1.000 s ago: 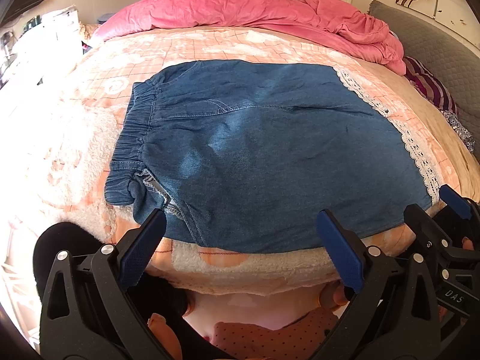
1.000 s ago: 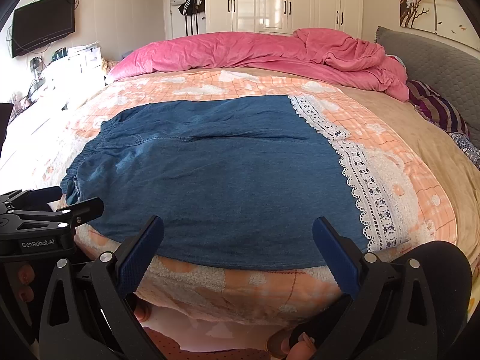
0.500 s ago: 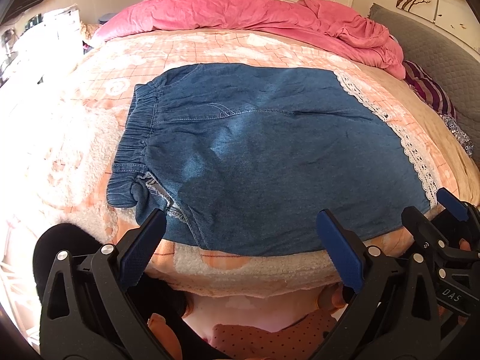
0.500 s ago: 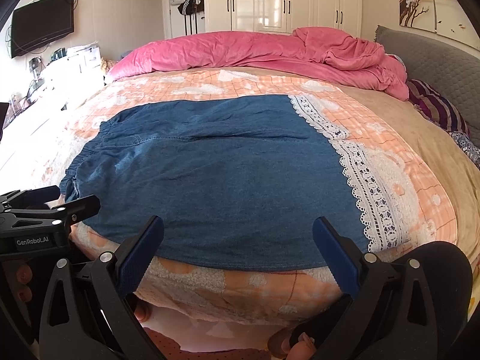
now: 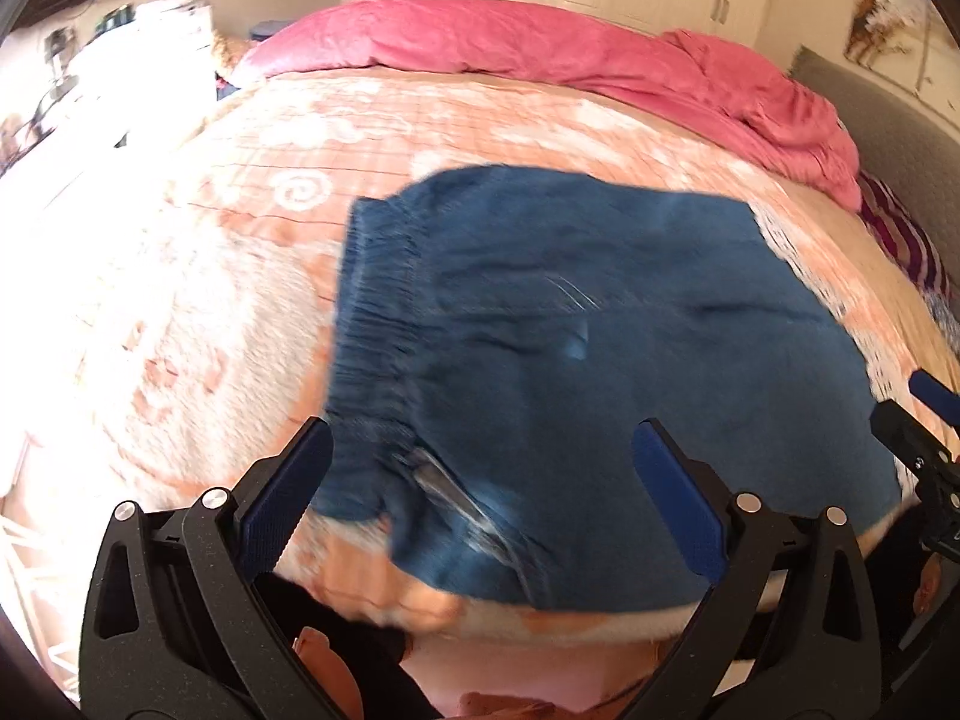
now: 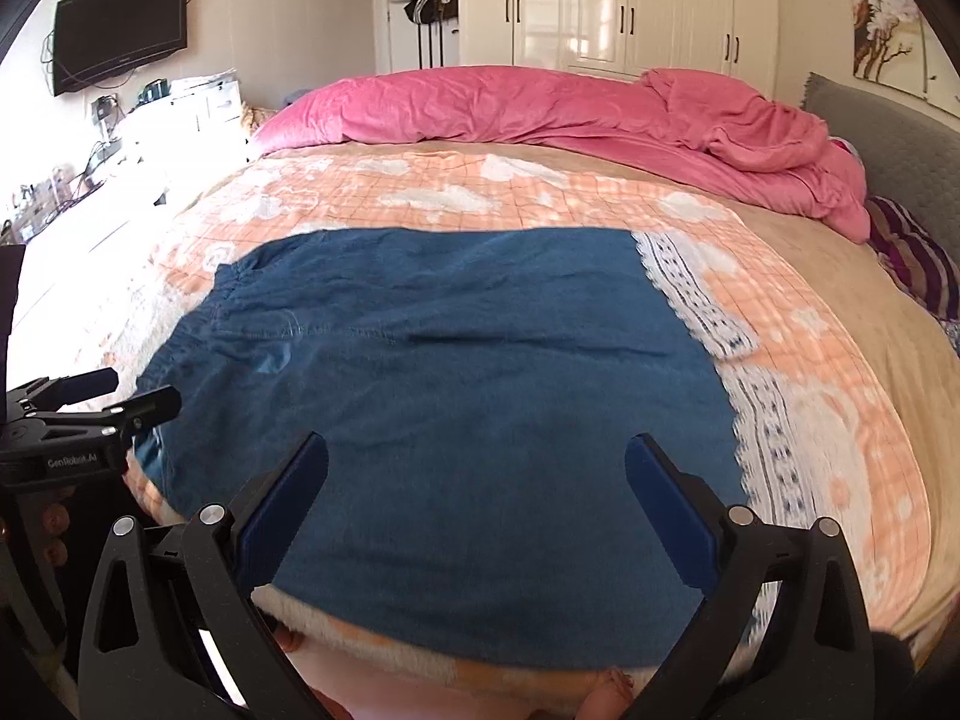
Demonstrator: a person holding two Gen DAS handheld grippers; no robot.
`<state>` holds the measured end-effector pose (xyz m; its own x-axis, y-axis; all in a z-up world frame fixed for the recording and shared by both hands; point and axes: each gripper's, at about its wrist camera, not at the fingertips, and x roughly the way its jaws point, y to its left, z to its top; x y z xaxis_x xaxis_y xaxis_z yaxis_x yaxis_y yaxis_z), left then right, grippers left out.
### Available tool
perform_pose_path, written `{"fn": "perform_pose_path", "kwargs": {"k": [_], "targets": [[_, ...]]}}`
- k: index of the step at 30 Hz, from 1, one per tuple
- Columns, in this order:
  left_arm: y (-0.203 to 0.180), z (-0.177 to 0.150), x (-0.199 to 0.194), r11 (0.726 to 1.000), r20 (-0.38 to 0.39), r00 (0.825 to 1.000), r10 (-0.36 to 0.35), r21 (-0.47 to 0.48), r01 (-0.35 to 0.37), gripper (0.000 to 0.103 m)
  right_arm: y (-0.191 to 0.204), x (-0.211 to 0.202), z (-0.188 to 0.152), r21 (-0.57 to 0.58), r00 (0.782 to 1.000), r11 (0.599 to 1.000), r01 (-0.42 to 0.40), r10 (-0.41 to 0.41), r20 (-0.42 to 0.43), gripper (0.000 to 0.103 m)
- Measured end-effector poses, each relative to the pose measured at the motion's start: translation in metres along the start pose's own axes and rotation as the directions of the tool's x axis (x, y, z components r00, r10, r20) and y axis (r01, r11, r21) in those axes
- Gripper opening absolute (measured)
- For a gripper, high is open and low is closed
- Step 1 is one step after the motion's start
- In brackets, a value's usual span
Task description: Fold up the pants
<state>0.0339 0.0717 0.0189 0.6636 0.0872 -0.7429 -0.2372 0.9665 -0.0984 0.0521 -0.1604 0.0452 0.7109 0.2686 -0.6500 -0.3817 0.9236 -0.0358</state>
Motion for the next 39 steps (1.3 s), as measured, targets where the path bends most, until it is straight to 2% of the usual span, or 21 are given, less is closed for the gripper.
{"fn": "perform_pose_path", "kwargs": {"k": [3, 11, 14, 17, 22, 27, 32, 33, 34, 37, 38, 39], "targets": [[0.019, 0.015, 0.006, 0.999, 0.006, 1.0, 0.014, -0.033, -0.014, 0.094, 0.002, 0.011, 0.016, -0.016, 1.0, 0.999, -0.031, 0.031, 0.002, 0.099], [0.049, 0.061, 0.034, 0.998, -0.012, 0.999, 0.035, -0.053, -0.035, 0.094, 0.008, 0.052, 0.057, -0.039, 0.993, 0.994, -0.101, 0.099, -0.058, 0.099], [0.056, 0.085, 0.06, 0.998, -0.037, 0.998, 0.045, -0.048, -0.047, 0.094, 0.009, 0.072, 0.074, -0.047, 0.99, 0.992, -0.12, 0.116, -0.082, 0.099], [0.064, 0.105, 0.095, 0.995, -0.09, 0.991, 0.101, 0.0, -0.101, 0.094, 0.005, 0.088, 0.086, -0.025, 0.99, 0.993, -0.114, 0.111, -0.092, 0.099], [0.077, 0.122, 0.128, 0.997, -0.11, 0.991, 0.074, 0.035, -0.071, 0.094, 0.006, 0.117, 0.097, -0.069, 0.991, 0.995, -0.071, 0.063, -0.118, 0.099], [0.076, 0.117, 0.139, 0.999, -0.085, 0.996, -0.022, 0.045, 0.026, 0.094, 0.009, 0.157, 0.116, -0.103, 0.982, 0.992, -0.071, 0.051, -0.182, 0.099], [0.055, 0.113, 0.148, 0.98, -0.071, 0.996, -0.053, 0.186, 0.065, 0.093, 0.013, 0.196, 0.143, -0.164, 0.976, 0.985, -0.057, 0.021, -0.215, 0.099], [0.053, 0.113, 0.151, 0.978, -0.071, 0.997, -0.044, 0.201, 0.057, 0.091, 0.014, 0.205, 0.148, -0.173, 0.976, 0.983, -0.054, 0.016, -0.217, 0.099], [0.051, 0.113, 0.153, 0.976, -0.07, 0.997, -0.043, 0.211, 0.057, 0.084, 0.015, 0.211, 0.151, -0.177, 0.976, 0.983, -0.05, 0.01, -0.22, 0.099], [0.055, 0.118, 0.155, 0.976, -0.077, 0.992, -0.1, 0.184, 0.113, 0.065, 0.017, 0.232, 0.158, -0.192, 0.973, 0.98, -0.05, 0.005, -0.23, 0.099], [0.057, 0.12, 0.156, 0.976, -0.084, 0.989, -0.121, 0.172, 0.134, 0.054, 0.018, 0.24, 0.159, -0.2, 0.971, 0.978, -0.059, 0.01, -0.238, 0.099], [0.059, 0.12, 0.157, 0.976, -0.095, 0.987, -0.13, 0.161, 0.144, 0.052, 0.02, 0.246, 0.16, -0.207, 0.969, 0.976, -0.07, 0.016, -0.248, 0.099]]}}
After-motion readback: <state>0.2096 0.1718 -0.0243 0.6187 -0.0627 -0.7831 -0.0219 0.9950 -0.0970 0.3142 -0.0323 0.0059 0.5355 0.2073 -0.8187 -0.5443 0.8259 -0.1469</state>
